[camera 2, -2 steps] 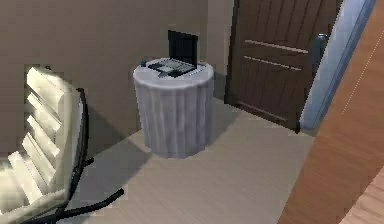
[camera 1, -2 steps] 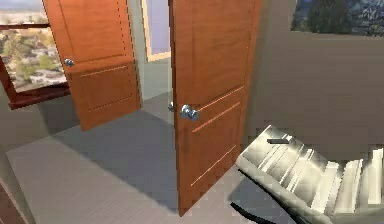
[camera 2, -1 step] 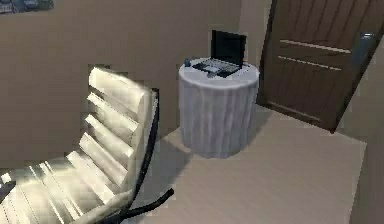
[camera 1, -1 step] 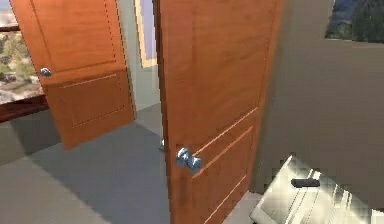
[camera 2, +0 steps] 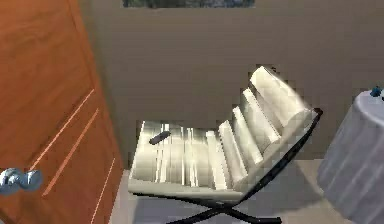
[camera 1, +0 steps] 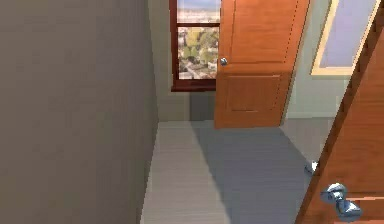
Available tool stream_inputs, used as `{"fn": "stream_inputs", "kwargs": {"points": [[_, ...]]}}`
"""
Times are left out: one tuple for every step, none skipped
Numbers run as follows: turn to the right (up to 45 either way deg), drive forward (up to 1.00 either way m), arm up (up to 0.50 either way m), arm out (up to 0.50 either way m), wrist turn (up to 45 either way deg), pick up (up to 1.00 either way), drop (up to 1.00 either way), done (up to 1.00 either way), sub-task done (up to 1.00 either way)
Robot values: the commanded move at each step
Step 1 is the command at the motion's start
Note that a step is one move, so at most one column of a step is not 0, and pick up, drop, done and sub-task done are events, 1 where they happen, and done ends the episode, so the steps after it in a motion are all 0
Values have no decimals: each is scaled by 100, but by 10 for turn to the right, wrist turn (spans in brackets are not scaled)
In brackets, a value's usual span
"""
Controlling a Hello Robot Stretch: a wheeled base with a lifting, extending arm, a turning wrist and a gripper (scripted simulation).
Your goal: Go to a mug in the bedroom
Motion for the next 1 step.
{"fn": "stream_inputs", "kwargs": {"points": [[0, 75, 0, 0, 0, 0, 0, 0, 0]]}}
